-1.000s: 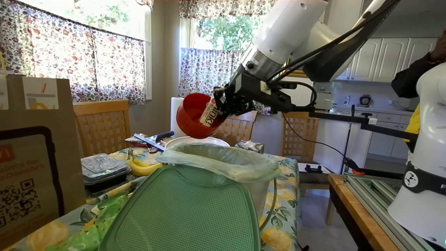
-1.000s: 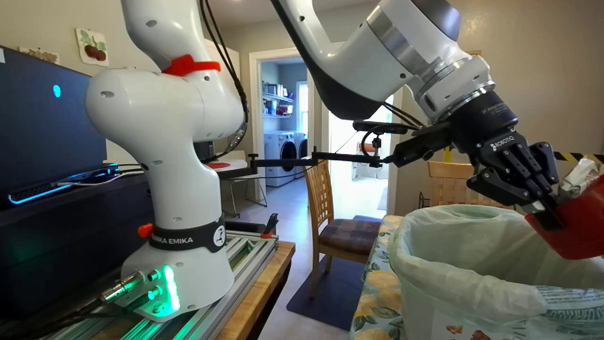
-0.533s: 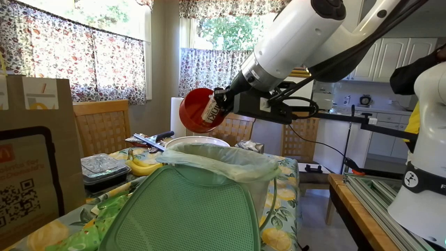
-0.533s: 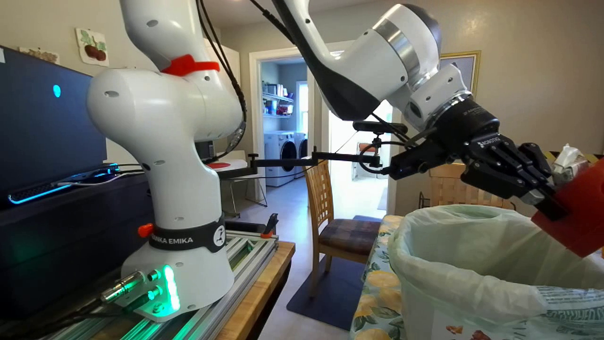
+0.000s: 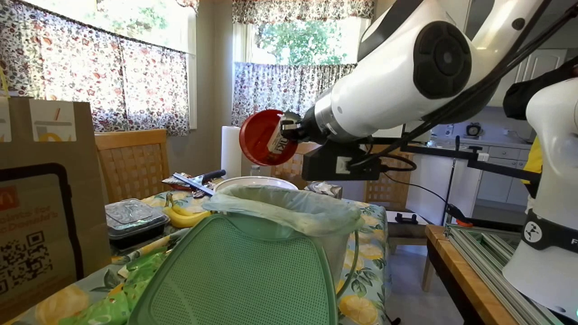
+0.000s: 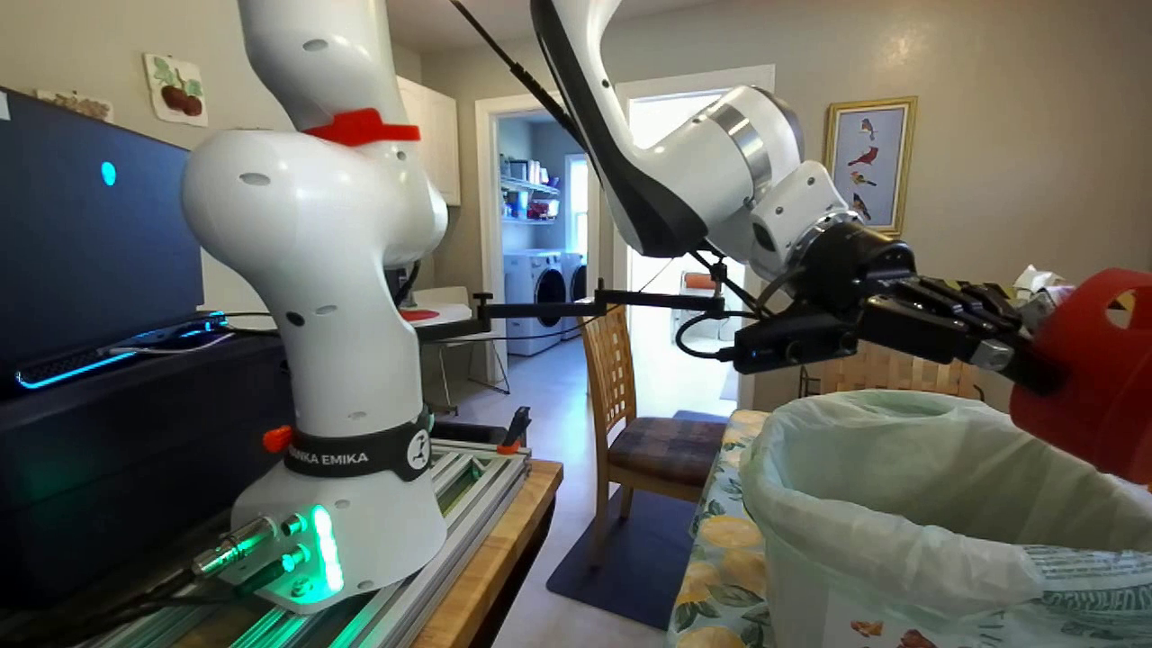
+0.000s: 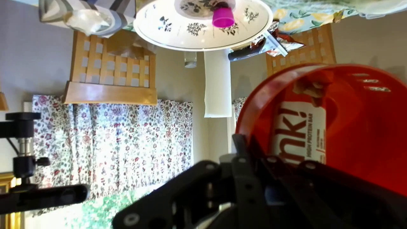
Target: Move the bin forwards then tilt the red lid over the bin to put the box in the lid into the bin.
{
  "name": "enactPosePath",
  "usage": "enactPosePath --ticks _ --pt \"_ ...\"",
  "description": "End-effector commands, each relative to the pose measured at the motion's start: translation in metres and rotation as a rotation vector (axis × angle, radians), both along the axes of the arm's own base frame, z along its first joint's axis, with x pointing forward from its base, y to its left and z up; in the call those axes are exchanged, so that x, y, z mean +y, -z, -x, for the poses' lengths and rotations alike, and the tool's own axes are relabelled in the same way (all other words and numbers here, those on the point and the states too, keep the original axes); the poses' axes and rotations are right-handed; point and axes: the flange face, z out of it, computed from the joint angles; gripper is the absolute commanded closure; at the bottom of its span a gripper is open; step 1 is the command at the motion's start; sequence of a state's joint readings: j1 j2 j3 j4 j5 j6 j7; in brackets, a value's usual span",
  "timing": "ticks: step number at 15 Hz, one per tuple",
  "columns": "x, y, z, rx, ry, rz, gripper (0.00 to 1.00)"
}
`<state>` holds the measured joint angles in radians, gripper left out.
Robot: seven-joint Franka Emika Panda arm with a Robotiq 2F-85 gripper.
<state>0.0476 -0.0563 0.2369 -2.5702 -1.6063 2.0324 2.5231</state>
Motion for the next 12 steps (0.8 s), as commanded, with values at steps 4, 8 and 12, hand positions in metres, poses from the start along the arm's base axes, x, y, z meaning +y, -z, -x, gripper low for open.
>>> enactPosePath --ticks 4,8,12 --pt "0.012 0.021 -0.001 -0.02 0.027 0.148 0.99" --pt "0.02 0.024 0.003 -0.013 0.022 0.185 0.99" --pt "0.026 0.019 0.006 -0.038 0.023 0.222 0.99"
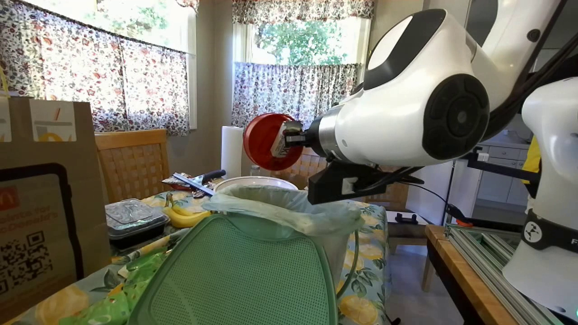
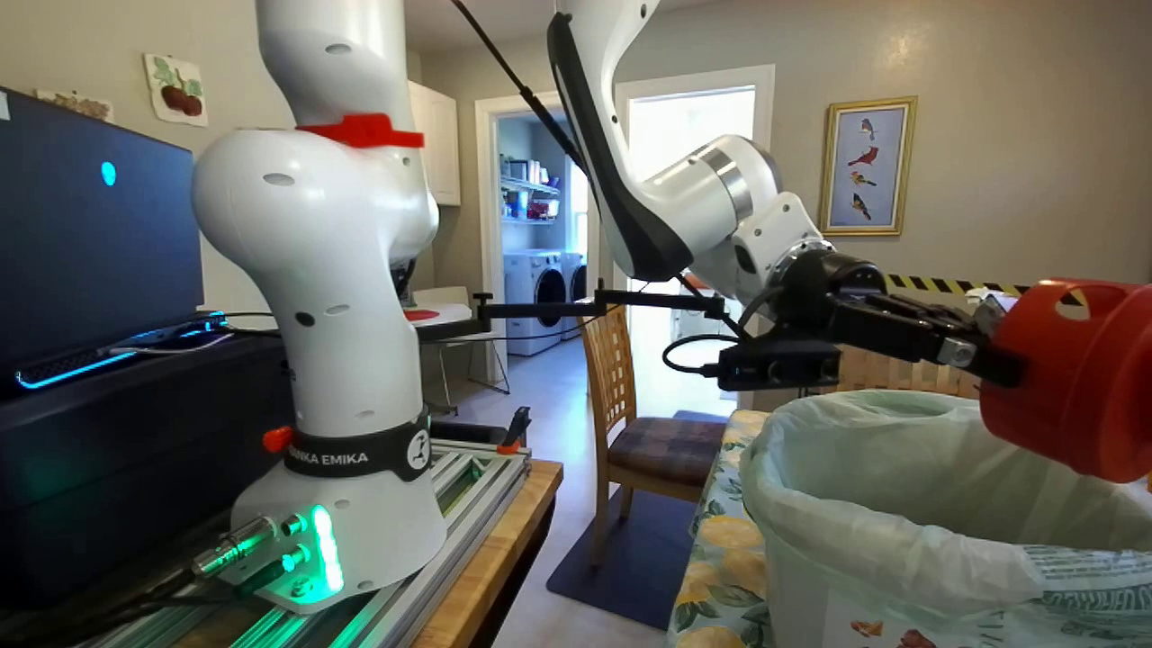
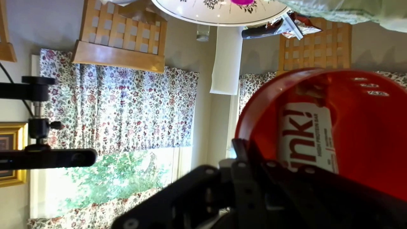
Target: Move the bin forwards then tilt the red lid over the bin to put the box in the lid into the bin.
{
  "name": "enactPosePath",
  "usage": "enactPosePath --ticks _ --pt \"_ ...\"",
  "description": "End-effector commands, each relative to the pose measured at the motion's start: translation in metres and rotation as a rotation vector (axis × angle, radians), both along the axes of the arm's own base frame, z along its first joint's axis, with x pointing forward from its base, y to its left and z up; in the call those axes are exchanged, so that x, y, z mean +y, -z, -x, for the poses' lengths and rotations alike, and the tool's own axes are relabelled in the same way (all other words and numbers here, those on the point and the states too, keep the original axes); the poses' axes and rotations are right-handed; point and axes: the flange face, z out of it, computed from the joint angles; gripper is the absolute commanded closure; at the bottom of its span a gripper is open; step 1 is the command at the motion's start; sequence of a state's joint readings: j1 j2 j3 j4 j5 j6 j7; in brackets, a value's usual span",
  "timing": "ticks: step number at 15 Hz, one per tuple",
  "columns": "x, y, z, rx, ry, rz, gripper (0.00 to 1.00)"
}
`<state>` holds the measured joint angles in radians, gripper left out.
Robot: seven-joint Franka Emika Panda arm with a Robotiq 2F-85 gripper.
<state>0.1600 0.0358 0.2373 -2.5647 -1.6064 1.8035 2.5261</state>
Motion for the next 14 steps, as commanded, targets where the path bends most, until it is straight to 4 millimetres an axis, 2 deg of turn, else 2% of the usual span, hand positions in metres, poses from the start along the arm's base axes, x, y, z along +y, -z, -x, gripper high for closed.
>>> enactPosePath --ticks 1,8,14 --pt "0.008 -0.008 -0.003 -0.066 0.003 0.059 0.99" --pt "0.008 -0.026 0.0 -0.091 0.018 0.071 0.99" --pt "0.02 -0.053 -0.001 0.109 -0.114 -0.184 0.99"
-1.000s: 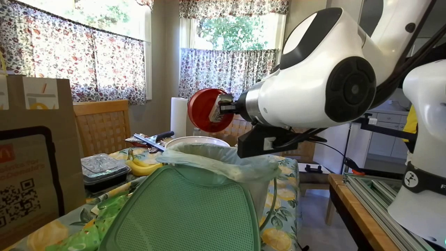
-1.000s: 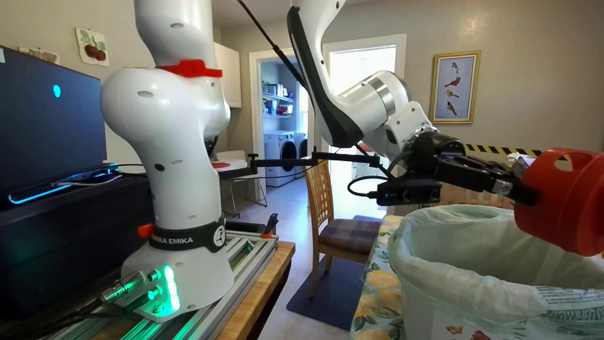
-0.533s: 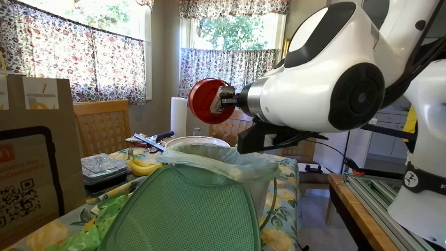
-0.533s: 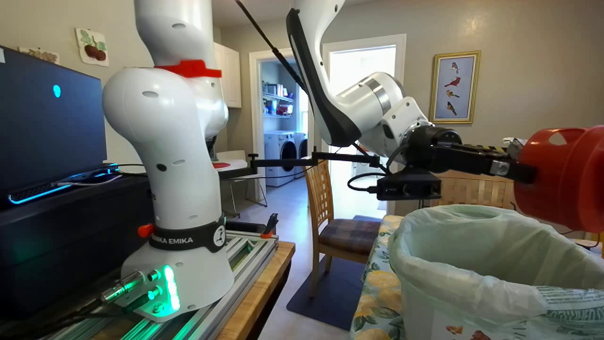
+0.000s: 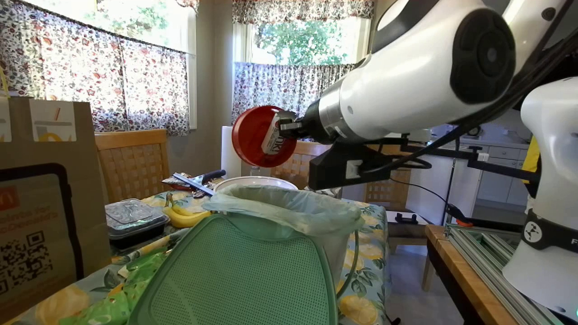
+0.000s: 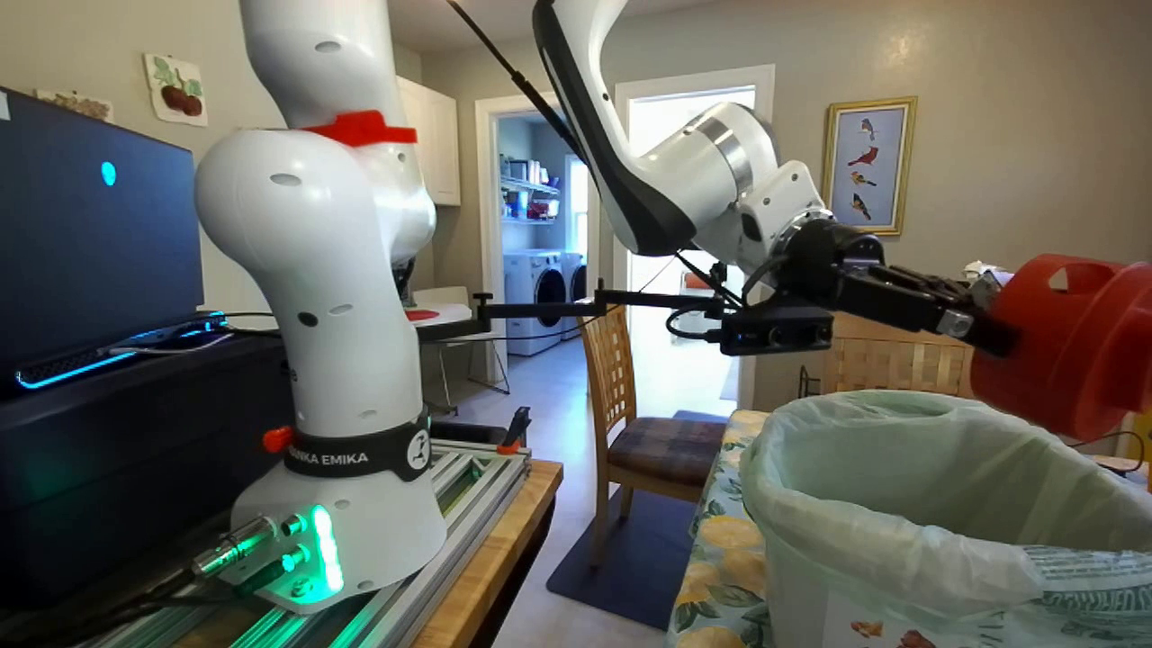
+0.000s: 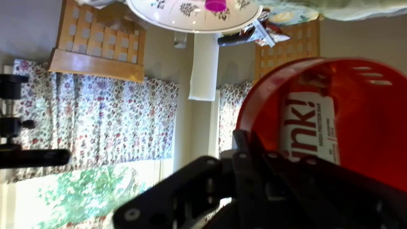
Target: Move the bin forwards then tilt the red lid over the bin to put the box in the lid into the bin.
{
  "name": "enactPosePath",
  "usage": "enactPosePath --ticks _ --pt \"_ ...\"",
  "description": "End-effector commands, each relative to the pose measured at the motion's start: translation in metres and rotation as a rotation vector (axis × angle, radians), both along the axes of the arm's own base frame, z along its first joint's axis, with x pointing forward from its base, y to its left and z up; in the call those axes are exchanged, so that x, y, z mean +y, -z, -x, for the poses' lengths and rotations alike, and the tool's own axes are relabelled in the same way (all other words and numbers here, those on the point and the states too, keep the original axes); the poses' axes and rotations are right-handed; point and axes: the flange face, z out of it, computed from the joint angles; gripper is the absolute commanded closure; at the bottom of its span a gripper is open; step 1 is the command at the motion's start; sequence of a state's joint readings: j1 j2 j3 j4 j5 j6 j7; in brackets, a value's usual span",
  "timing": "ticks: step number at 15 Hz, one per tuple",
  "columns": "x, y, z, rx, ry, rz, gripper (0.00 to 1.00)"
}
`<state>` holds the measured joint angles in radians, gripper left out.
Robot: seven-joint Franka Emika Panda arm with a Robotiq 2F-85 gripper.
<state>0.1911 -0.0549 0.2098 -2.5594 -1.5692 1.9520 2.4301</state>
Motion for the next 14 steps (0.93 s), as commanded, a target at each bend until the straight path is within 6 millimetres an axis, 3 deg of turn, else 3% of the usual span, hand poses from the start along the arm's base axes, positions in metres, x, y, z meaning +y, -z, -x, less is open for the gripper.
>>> enactPosePath --ticks 1,7,14 --pt "-0.001 -0.028 0.001 0.1 -0.041 -0.111 0.99" --pt "-0.014 -0.049 0.002 0.282 0.067 -0.167 0.99" --pt "-0.025 -0.069 0.004 0.453 0.196 -0.106 0.99"
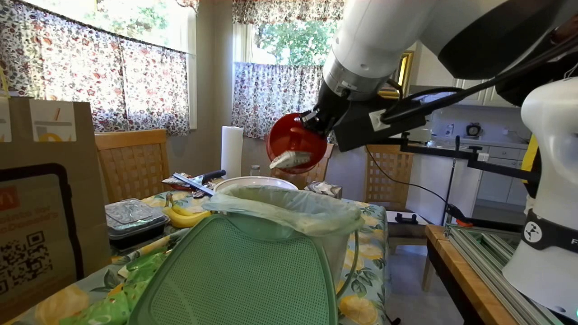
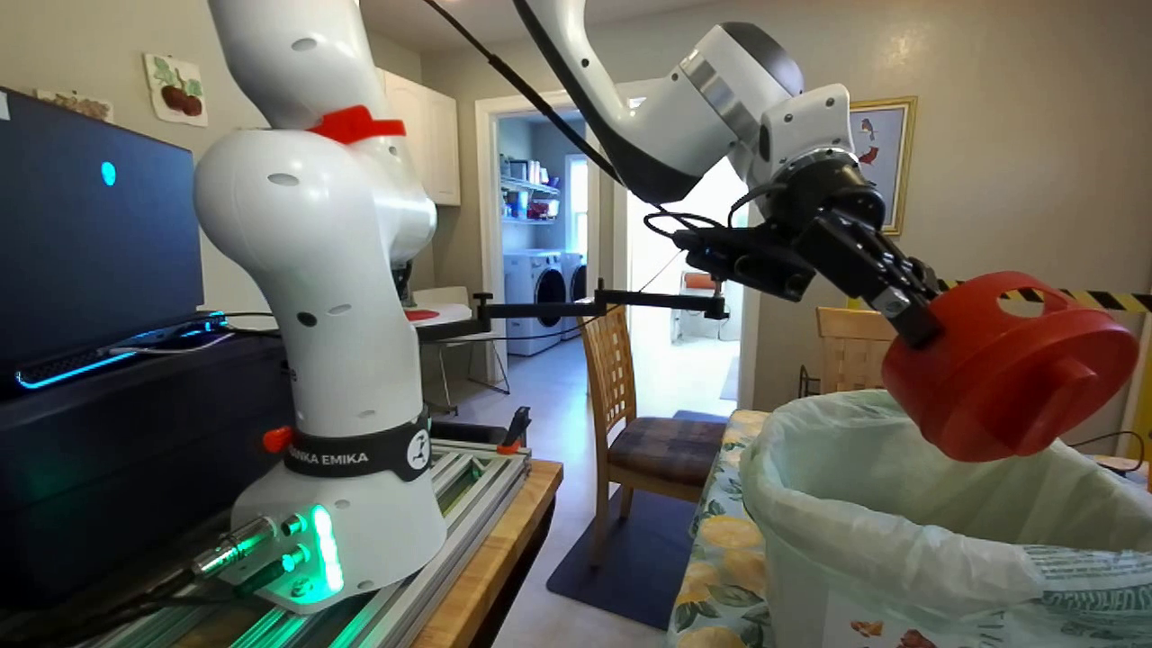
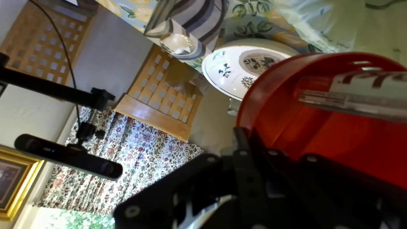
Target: Move the bin forwards then tilt the red lid over the bin to put the box in the lid into the bin.
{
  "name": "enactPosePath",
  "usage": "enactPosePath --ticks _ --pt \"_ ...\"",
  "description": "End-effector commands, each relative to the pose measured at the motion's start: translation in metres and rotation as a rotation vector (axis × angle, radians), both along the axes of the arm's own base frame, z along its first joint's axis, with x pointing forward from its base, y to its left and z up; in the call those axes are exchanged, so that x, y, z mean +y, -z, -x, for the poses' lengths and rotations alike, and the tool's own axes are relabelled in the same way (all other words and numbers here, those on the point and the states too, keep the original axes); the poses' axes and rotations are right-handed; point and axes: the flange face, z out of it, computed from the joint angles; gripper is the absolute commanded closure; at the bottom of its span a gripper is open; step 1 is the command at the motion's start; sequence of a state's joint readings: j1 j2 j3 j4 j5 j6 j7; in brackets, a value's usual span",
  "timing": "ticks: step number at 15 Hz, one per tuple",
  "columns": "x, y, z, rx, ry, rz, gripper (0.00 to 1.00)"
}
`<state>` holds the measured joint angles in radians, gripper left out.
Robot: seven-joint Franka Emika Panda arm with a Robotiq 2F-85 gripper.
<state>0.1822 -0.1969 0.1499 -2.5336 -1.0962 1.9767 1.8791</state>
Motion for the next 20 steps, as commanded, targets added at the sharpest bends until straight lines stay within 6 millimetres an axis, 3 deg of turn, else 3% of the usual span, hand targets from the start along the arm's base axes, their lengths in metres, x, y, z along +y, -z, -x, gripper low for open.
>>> enactPosePath --ticks 1,7,13,16,20 --pt "-0.002 -0.022 -0.005 0.041 0.039 0.043 0.99" --pt "-0.002 -0.045 -0.011 -0.113 0.117 0.191 0.99" --pt "-0.017 -0.055 -0.006 -0.204 0.077 -0.025 0.99" --pt "-0.044 -0.053 -0.001 -0.239 0.038 -0.197 0.99" --pt "-0.101 -0.039 0.013 -0.267 0.06 -0.432 0.99"
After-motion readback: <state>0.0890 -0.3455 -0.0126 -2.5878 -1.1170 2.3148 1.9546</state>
